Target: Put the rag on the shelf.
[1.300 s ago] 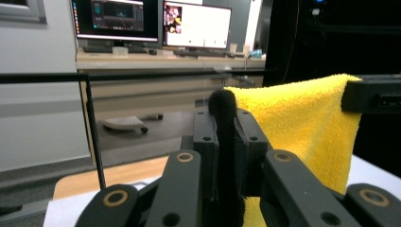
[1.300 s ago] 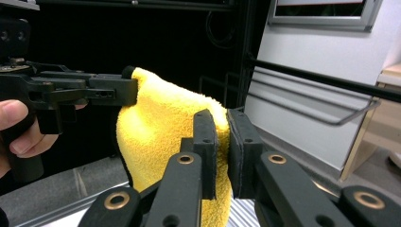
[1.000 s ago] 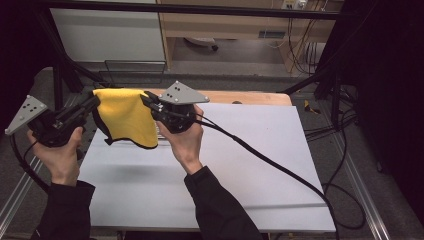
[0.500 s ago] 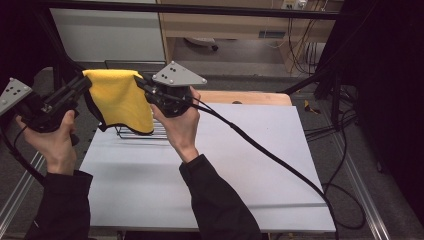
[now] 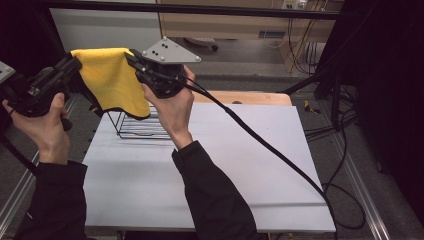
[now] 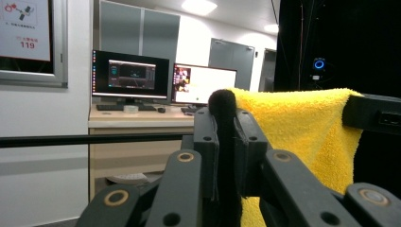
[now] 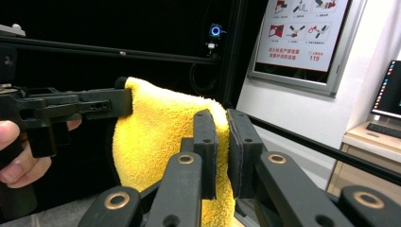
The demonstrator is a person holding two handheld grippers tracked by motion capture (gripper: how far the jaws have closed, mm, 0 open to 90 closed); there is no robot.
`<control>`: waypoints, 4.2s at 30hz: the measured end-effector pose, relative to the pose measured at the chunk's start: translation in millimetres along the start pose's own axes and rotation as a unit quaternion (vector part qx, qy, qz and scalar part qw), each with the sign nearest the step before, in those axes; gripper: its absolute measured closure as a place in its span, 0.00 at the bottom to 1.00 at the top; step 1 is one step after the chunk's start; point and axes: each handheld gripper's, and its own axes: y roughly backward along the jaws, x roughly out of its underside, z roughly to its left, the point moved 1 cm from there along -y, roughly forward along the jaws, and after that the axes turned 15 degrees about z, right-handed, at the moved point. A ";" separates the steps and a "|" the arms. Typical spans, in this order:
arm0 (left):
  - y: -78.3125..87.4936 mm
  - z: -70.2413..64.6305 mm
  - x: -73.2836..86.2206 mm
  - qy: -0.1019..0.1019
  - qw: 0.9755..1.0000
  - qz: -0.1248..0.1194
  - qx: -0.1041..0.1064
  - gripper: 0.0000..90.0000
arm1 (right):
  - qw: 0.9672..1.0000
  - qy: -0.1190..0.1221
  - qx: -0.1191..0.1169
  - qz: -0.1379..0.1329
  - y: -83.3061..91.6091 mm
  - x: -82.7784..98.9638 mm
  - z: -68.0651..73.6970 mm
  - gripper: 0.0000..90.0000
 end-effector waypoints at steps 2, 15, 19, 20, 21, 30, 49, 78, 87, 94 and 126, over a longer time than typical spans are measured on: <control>-1.8 0.2 -4.2 -0.002 1.000 -0.001 0.000 0.90 | 1.000 0.002 0.004 0.000 -0.7 -4.1 -2.3 0.93; -18.6 3.6 -29.3 -0.006 1.000 -0.007 0.000 0.90 | 1.000 0.016 0.024 -0.001 -4.8 -31.5 -20.3 0.93; -23.3 5.9 -36.7 -0.008 1.000 -0.003 -0.006 0.90 | 0.999 0.023 0.029 0.002 -8.5 -38.9 -25.4 0.93; -24.4 6.6 -38.4 -0.008 1.000 -0.002 -0.008 0.90 | 0.999 0.022 0.029 0.002 -9.6 -40.2 -26.2 0.93; -25.3 7.3 -40.0 -0.008 1.000 -0.002 -0.009 0.90 | 0.999 0.020 0.028 0.002 -10.6 -41.5 -27.1 0.93; -34.5 16.3 -53.0 -0.006 1.000 -0.003 -0.014 0.90 | 0.999 0.018 0.031 -0.002 -19.0 -53.3 -33.7 0.93; -75.8 30.1 -68.5 -0.009 1.000 0.019 -0.022 0.90 | 0.999 0.000 0.048 0.002 -40.9 -57.7 -61.9 0.93; -110.0 47.4 -23.3 -0.030 0.997 0.074 -0.015 0.90 | 0.997 -0.017 0.045 0.057 -71.0 -5.8 -82.3 0.93; -101.5 52.7 3.2 -0.026 0.996 0.089 -0.011 0.90 | 0.996 -0.015 0.035 0.079 -80.1 13.1 -75.8 0.93; -102.9 57.1 20.8 -0.022 0.993 0.114 -0.011 0.90 | 0.995 -0.012 0.032 0.098 -86.3 26.5 -71.1 0.93; -93.1 60.7 40.4 -0.025 0.992 0.126 0.004 0.90 | 0.994 -0.009 0.013 0.105 -89.0 47.5 -63.7 0.93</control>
